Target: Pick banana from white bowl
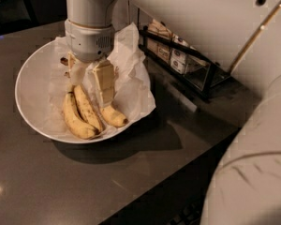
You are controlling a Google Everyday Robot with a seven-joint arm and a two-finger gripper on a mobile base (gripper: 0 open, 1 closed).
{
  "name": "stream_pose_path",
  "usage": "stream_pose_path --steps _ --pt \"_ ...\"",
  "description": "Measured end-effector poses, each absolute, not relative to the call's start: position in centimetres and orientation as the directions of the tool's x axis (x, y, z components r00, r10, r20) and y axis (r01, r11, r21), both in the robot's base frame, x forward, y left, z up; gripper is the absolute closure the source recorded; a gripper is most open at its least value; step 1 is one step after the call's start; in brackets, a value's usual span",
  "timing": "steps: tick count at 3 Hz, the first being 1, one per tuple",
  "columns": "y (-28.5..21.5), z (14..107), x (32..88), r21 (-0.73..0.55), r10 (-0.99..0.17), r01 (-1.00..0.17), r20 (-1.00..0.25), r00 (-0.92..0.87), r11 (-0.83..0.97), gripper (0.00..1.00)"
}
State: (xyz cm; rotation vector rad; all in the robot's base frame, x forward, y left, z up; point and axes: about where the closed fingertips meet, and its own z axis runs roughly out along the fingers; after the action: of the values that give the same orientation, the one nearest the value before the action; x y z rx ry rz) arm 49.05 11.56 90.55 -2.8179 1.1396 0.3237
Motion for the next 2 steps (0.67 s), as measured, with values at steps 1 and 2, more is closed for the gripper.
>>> stream_pose_path --steps 1,2 --pt "13.49 89.92 50.04 0.007 -0.625 -0.631 -0.149 0.766 -0.776 0.27" --pt "13.74 89.27 50.07 0.026 -0.592 -0.593 -0.101 0.800 -0.805 0.27"
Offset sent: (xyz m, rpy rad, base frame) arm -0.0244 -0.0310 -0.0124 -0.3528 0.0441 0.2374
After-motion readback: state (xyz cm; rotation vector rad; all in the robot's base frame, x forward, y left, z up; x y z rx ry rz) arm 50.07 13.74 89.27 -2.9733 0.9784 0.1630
